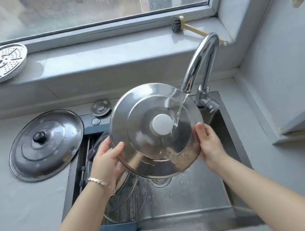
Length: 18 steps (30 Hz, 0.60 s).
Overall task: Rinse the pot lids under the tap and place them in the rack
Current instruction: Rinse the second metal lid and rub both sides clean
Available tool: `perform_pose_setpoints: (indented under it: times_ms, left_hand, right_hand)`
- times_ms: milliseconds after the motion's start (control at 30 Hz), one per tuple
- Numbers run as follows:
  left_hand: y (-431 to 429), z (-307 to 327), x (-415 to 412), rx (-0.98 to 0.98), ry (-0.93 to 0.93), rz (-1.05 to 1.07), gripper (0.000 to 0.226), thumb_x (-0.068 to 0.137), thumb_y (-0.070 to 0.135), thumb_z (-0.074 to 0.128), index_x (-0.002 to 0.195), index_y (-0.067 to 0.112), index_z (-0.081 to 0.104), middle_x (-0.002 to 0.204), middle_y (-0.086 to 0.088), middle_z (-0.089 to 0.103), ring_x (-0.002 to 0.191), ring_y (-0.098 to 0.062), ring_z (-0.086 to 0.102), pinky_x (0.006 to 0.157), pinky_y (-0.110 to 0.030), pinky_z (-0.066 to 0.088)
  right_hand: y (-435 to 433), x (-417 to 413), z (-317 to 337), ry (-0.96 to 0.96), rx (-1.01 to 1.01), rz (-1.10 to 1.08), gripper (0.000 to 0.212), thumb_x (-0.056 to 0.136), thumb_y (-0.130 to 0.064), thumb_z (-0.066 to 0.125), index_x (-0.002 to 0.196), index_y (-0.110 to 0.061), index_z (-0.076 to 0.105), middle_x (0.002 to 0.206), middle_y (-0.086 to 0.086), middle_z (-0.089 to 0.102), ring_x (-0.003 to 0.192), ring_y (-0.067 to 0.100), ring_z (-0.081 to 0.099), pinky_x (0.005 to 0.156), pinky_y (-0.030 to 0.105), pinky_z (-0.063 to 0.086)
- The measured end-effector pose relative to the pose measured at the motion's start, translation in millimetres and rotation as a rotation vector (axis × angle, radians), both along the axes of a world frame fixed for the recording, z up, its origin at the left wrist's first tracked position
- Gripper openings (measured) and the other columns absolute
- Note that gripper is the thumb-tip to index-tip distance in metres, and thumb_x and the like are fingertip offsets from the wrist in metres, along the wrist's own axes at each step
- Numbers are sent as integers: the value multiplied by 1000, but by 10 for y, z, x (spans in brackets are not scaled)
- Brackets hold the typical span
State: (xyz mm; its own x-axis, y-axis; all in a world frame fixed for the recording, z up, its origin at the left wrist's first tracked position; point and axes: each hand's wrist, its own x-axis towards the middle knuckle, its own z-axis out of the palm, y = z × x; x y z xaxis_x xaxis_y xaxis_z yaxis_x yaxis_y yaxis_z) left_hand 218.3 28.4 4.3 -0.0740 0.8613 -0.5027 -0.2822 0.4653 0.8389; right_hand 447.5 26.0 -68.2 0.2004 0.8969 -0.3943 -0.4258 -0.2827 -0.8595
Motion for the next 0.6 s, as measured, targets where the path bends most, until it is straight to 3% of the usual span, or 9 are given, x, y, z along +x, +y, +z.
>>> perform_pose_setpoints:
  times_ms: [100,133,200,267,333,433,533,600]
  left_hand:
    - [-18,-121,7,-101,-20,13,36,91,-7,40,123,8,50,95,-9,65,79,-19,64,63,-30,57]
    - [-18,-145,35,-135,-27,19,37,91,-6,42,125,6,47,98,-11,64,80,-21,63,63,-34,57]
    - [4,-159,106,-162,-10,25,34,91,-1,47,124,5,44,93,-11,62,78,-22,61,60,-34,56]
    - [61,-118,219,-142,49,-17,25,90,5,51,114,-1,49,84,-9,59,71,-18,58,50,-24,54]
    - [146,-38,390,-127,125,-70,14,88,7,54,100,-1,53,78,-7,54,63,-14,51,48,-19,48]
    - [292,50,717,-92,276,-207,6,86,8,56,84,3,53,70,-5,48,59,-15,45,55,-24,46]
    - [403,94,1032,-83,365,-299,20,82,6,57,65,8,48,56,-3,48,55,-19,50,64,-31,49]
    - [449,111,1188,-80,465,-375,18,81,9,58,67,11,47,58,-3,49,57,-20,51,66,-32,51]
  right_hand:
    - [77,182,189,-295,69,-22,21,83,-42,58,86,-21,57,83,-6,62,70,-5,61,75,18,48]
    - [91,247,211,-377,75,-14,16,88,-36,54,83,-21,55,79,-6,61,64,-6,59,67,12,46]
    - [96,358,228,-539,5,28,26,92,-37,50,76,-17,54,71,-2,57,64,8,56,54,10,42]
    - [42,468,170,-620,-191,86,38,94,-40,47,70,-12,54,65,2,54,62,17,51,43,10,39]
    - [-87,530,36,-593,-438,197,44,94,-43,43,77,-7,62,72,6,60,62,19,55,48,13,48]
    - [-301,478,-250,-496,-678,386,46,95,-46,40,93,-6,62,86,11,64,69,20,60,57,26,53]
    - [-398,390,-426,-464,-742,493,36,98,-30,40,78,-7,59,65,6,52,58,19,51,56,25,45]
    - [-343,406,-490,-579,-661,495,25,96,-18,45,101,-1,63,78,10,57,68,20,55,63,27,44]
